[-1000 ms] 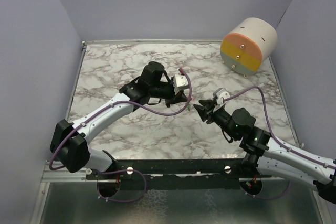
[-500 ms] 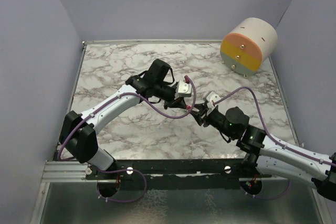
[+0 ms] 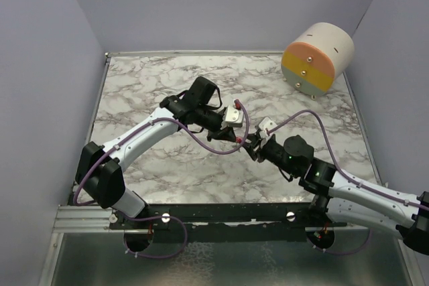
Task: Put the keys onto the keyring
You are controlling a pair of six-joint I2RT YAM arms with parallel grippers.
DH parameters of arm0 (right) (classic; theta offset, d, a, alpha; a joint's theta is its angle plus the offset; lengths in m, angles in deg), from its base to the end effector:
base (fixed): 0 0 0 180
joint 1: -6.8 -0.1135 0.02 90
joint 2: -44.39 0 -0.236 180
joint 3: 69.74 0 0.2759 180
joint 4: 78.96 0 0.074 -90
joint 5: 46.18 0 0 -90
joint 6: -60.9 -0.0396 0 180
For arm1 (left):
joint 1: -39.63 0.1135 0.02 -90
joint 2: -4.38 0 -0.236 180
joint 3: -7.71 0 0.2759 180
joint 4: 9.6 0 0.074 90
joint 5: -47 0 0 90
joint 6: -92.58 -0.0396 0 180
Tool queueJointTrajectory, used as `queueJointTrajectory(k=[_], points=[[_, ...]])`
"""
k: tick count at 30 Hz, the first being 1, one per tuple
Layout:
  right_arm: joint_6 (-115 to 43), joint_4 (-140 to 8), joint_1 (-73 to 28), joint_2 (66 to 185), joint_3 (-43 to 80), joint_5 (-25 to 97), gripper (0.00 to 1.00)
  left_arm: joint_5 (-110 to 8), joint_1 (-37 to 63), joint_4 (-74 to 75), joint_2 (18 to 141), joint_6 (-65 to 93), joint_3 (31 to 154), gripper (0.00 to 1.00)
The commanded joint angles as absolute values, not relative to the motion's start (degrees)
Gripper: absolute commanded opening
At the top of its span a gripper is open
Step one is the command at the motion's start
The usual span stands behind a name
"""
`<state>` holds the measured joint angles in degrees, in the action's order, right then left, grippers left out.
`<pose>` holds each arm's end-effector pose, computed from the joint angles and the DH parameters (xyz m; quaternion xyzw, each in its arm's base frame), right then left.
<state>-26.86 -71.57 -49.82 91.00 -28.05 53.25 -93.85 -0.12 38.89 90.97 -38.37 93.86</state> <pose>0.1392 0.1995 0.2372 -0.3365 0.7014 0.2287 0.5853 0.2471 -0.2454 0.2723 0.6624 0.5471 -0.3987 0.3210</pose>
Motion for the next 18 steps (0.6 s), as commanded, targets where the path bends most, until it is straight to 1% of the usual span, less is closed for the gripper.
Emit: queueJointTrajectory(k=[1,6,10,12,14,18], points=[[-26.4,-72.7,-49.7,92.3,-25.8,50.0,0.32,-96.7,0.0,40.6,89.3,-40.2,95.3,0.00],[-26.3,-73.6,-49.8,94.0,-25.4,49.5,0.31,-97.2,0.0,41.1,89.3,-40.4,95.3,0.00],[-26.2,-74.2,-49.7,94.8,-25.1,49.3,0.28,-97.5,0.0,41.0,89.4,-40.6,95.2,0.00],[-26.2,-74.4,-49.7,95.2,-25.0,49.3,0.25,-97.4,0.0,41.1,89.5,-40.7,95.2,0.00],[-26.3,-74.7,-49.8,95.4,-25.1,49.3,0.18,-97.5,0.0,41.2,89.5,-40.7,95.2,0.00],[-26.2,-75.1,-49.8,95.3,-25.3,49.1,0.11,-97.6,0.0,41.2,89.5,-40.8,95.0,0.00]])
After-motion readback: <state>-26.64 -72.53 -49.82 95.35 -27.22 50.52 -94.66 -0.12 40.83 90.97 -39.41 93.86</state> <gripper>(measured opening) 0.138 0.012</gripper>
